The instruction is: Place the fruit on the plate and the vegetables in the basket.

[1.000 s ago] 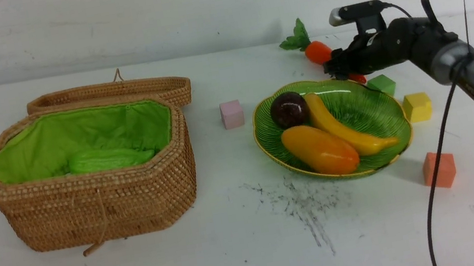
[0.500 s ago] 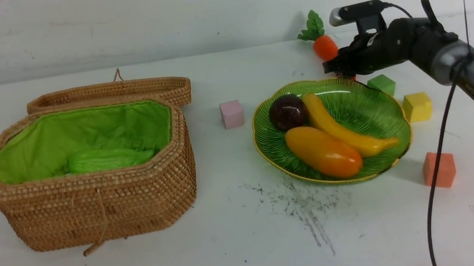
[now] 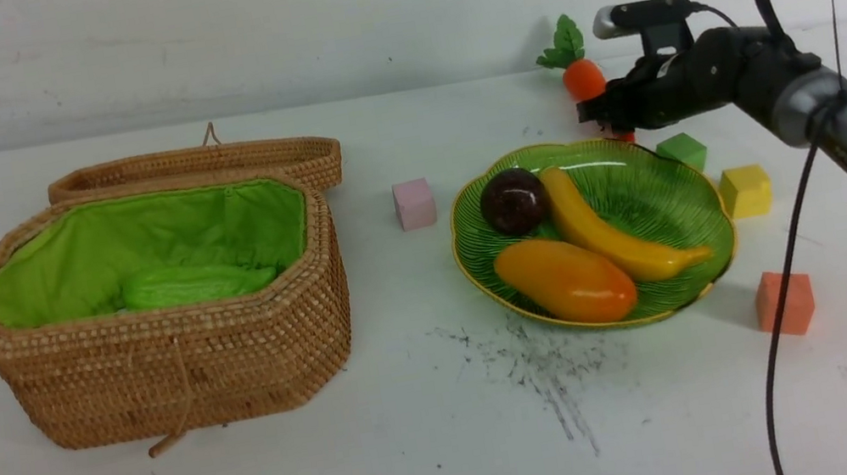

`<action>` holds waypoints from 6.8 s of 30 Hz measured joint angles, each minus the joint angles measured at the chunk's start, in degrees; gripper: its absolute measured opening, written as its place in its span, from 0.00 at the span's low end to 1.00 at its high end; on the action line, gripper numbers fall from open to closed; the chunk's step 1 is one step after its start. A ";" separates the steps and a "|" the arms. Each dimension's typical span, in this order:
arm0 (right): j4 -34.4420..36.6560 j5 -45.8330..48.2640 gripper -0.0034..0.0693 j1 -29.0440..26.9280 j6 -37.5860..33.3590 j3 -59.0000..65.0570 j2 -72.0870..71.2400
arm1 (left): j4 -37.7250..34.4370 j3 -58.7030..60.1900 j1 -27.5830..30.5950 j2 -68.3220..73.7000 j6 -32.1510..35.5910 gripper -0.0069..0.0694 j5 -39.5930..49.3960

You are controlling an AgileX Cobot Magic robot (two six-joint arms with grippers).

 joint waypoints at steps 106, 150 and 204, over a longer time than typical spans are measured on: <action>8.11 15.14 0.82 36.34 -16.68 -0.04 -17.22 | 30.61 0.00 0.00 0.00 -17.91 0.24 12.24; -15.67 36.43 0.06 36.34 34.10 97.08 -127.25 | 4.84 25.79 0.00 -17.13 -7.07 0.07 -8.75; -11.93 -10.11 0.03 -1.89 7.58 148.84 -157.18 | 4.54 29.60 0.00 -17.13 -7.02 0.08 -6.94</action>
